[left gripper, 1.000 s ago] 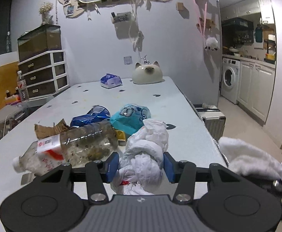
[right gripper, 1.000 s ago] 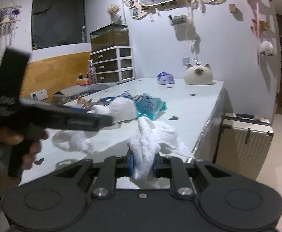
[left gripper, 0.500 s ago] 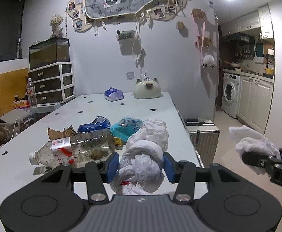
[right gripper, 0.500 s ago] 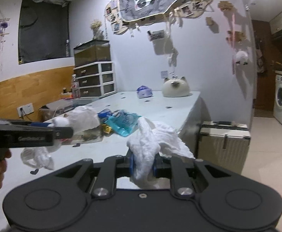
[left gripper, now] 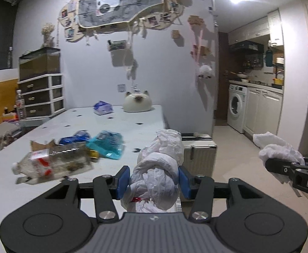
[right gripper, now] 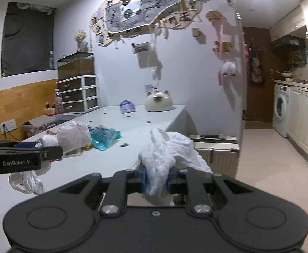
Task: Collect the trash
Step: 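Lift the tissues with both tools and carry them over the yellow wastebasket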
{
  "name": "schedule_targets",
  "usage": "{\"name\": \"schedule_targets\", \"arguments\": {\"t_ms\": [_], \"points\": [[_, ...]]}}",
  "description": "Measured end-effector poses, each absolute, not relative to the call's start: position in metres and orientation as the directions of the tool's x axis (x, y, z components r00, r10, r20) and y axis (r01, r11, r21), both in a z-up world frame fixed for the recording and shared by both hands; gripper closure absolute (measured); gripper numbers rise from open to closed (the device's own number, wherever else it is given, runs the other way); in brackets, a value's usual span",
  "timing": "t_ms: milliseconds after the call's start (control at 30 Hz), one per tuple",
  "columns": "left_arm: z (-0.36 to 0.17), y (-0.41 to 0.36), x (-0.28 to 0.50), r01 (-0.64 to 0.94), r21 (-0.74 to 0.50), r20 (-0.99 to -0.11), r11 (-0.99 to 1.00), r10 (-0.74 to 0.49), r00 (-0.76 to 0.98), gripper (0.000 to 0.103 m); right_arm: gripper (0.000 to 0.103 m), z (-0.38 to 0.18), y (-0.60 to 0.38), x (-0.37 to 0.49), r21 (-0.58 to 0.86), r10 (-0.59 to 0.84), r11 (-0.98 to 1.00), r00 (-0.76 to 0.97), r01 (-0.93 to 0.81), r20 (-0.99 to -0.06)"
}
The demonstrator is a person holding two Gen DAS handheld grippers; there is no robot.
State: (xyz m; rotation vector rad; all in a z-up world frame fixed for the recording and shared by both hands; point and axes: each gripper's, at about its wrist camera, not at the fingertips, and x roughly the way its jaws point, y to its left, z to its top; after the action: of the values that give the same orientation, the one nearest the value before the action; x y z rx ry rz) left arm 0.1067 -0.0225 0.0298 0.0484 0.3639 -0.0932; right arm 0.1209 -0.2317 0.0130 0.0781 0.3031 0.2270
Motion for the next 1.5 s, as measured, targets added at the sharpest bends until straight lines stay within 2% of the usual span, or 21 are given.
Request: {"name": "schedule_targets", "arguments": {"t_ms": [300,733,1100,1500], "points": [[0.021,-0.085,0.102,0.200,-0.003,-0.371,0.980,-0.187,0.909,0.053,0.085,0.004,-0.294,0.098,0.104,0.120,0.990,0.946,-0.092,-0.301],[-0.030,-0.172,0.120,0.320,-0.038,-0.471,0.947,-0.300,0.830,0.053,0.085,-0.041,-0.355,0.094,0.124,0.028,0.992,0.920,0.022,-0.391],[-0.122,-0.212,0.195,0.324,-0.111,-0.644,0.940,-0.316,0.697,0.053,0.085,-0.130,-0.385,0.149,0.186,0.027,0.978,0.830,0.093,-0.557],[-0.243,-0.216,0.295,0.174,-0.199,-0.806,0.964,-0.262,0.530,0.053,0.085,-0.258,-0.392,0.238,0.315,0.121,0.932,0.664,0.180,-0.738]]}}
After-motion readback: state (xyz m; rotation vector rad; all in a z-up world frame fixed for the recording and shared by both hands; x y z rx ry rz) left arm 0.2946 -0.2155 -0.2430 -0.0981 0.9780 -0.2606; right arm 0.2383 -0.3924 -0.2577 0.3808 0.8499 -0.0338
